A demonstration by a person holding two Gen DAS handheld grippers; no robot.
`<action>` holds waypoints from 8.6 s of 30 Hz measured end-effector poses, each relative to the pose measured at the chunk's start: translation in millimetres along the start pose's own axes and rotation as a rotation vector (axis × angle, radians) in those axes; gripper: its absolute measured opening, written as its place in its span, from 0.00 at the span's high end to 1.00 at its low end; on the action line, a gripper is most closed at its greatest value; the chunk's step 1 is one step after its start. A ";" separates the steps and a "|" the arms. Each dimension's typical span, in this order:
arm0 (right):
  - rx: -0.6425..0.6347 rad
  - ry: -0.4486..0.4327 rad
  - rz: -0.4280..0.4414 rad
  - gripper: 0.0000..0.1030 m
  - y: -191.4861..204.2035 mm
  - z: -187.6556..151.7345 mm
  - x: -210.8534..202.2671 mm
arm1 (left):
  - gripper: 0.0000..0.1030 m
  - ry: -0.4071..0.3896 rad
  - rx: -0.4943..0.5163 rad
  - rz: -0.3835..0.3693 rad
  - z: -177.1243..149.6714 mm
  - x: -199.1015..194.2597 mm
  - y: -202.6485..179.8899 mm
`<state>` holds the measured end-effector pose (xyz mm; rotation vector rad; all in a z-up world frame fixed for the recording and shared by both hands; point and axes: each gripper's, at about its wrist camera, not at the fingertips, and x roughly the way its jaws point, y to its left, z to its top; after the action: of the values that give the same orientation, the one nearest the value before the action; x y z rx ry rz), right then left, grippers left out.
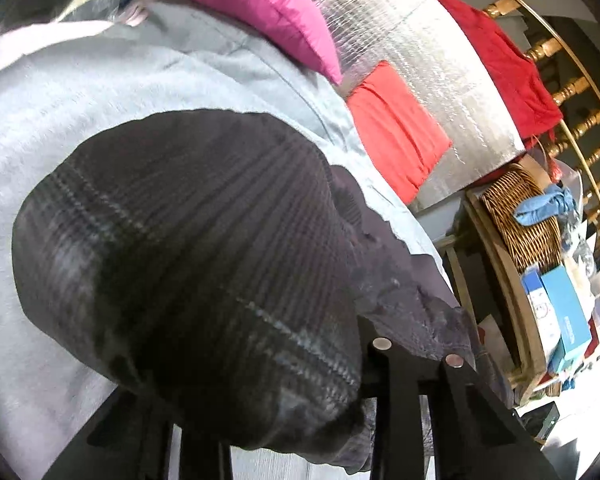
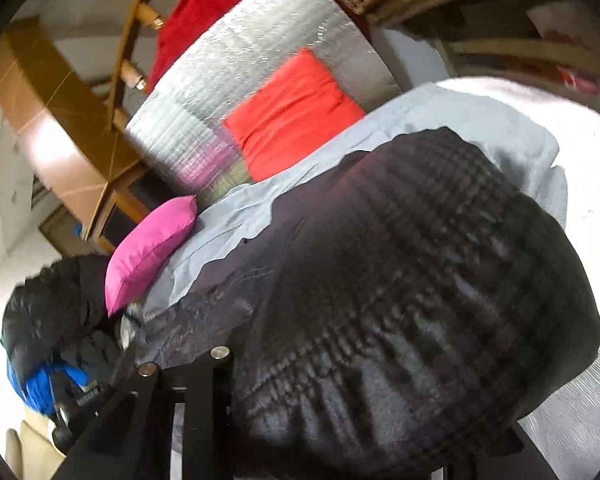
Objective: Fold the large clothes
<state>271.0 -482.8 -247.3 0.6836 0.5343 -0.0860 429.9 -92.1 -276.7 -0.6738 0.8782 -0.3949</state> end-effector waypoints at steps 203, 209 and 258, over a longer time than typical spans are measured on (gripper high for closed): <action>-0.142 0.342 -0.028 0.44 28.7 -12.0 -16.8 | 0.11 -0.055 0.719 0.625 -64.0 -21.0 -36.7; -0.119 0.388 -0.056 0.43 12.9 -35.0 -26.8 | 0.11 -0.061 0.726 0.627 -64.6 -21.9 -35.6; -0.207 0.085 -0.155 0.34 28.4 -50.7 -128.5 | 0.11 -0.153 0.555 0.559 -100.8 -148.9 -39.2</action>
<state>144.7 -441.5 -199.8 0.4449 0.6681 -0.1454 259.2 -73.1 -210.7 0.0636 0.7276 -0.0684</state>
